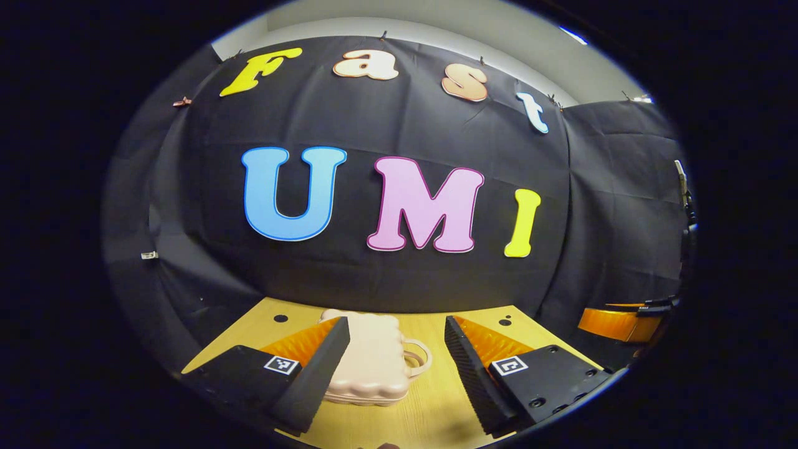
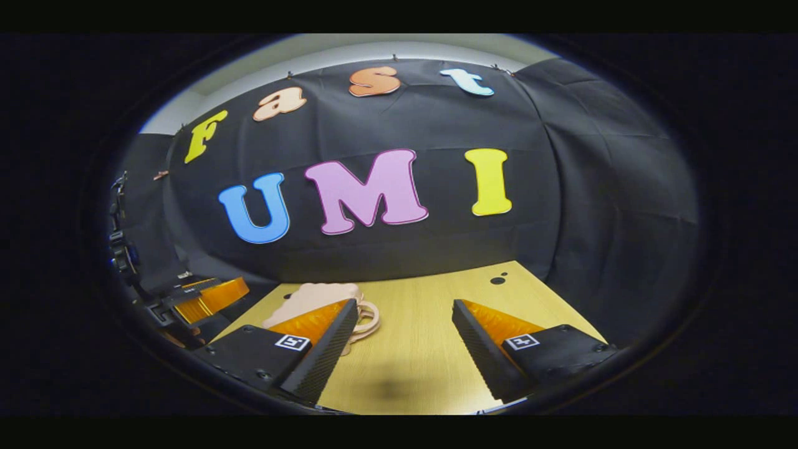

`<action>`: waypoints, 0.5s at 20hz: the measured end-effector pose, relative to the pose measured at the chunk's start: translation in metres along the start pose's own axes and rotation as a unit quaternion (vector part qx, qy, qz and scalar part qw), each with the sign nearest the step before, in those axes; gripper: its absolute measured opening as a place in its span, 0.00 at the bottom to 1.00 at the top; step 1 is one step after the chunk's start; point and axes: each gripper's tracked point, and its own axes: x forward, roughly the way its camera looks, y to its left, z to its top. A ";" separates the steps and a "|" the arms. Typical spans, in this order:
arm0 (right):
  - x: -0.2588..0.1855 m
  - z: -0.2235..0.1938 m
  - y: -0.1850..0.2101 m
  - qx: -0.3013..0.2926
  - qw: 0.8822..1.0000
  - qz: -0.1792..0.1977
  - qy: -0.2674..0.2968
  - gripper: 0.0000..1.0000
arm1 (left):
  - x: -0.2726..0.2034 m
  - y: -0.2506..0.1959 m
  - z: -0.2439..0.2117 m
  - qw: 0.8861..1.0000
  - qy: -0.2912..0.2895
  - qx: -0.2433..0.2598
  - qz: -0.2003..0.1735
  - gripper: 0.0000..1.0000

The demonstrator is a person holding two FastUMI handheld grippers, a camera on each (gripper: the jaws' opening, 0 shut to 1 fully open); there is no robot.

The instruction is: First open the suitcase, pack the skin care products into it, and then close the suitcase.

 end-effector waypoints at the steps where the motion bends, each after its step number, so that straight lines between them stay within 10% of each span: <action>1: -0.002 0.002 0.001 -0.007 1.000 -0.001 -0.003 0.97 | -0.003 -0.001 0.003 1.000 -0.002 0.006 -0.002 0.96; 10: -0.005 0.014 0.011 -0.006 1.000 -0.008 -0.020 0.97 | -0.002 -0.012 0.002 0.998 -0.002 0.054 -0.021 0.96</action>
